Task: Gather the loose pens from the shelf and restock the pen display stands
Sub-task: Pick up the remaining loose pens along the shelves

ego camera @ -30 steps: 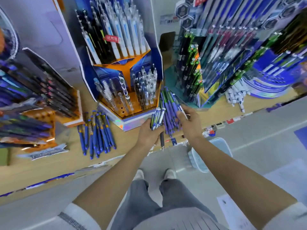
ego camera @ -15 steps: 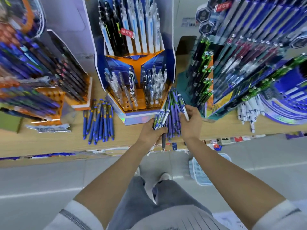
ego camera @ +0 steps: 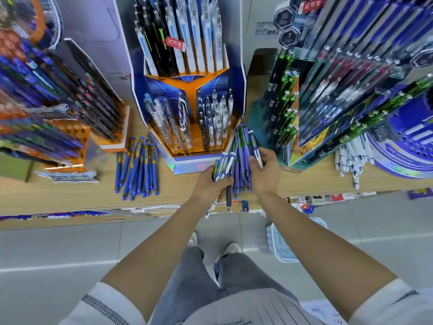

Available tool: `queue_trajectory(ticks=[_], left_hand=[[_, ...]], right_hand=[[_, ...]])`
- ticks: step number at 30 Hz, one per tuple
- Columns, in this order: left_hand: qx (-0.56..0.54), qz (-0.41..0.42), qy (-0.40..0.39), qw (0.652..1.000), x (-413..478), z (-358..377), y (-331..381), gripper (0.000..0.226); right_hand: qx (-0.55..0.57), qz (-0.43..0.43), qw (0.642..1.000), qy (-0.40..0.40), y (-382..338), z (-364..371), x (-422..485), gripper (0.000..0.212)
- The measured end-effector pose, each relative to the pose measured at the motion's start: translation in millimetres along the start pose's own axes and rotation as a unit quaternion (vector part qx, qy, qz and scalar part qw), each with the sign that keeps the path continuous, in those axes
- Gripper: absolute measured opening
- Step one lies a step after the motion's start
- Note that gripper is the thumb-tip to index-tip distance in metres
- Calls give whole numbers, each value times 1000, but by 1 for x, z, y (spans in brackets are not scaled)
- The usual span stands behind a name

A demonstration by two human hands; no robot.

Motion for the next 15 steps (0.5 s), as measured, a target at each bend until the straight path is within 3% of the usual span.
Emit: queue_trajectory(ticks=[5, 15], left_hand=[[-23, -9, -5, 1000, -7, -1, 1, 16], [-45, 14, 29, 998, -19, 13, -4, 8]], right_hand=[[35, -14, 999, -17, 3, -14, -8, 19], [102, -9, 975, -195, 7, -25, -49, 21]])
Point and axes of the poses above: each hand's wrist, its own x-axis towards the middle knuckle, its own z-axis out of the palm, y = z × x, the point moved 1 cm from there along x, towards the middle knuckle, and after that the axes turned 8 degrees about -z, right-handed, at the moved point
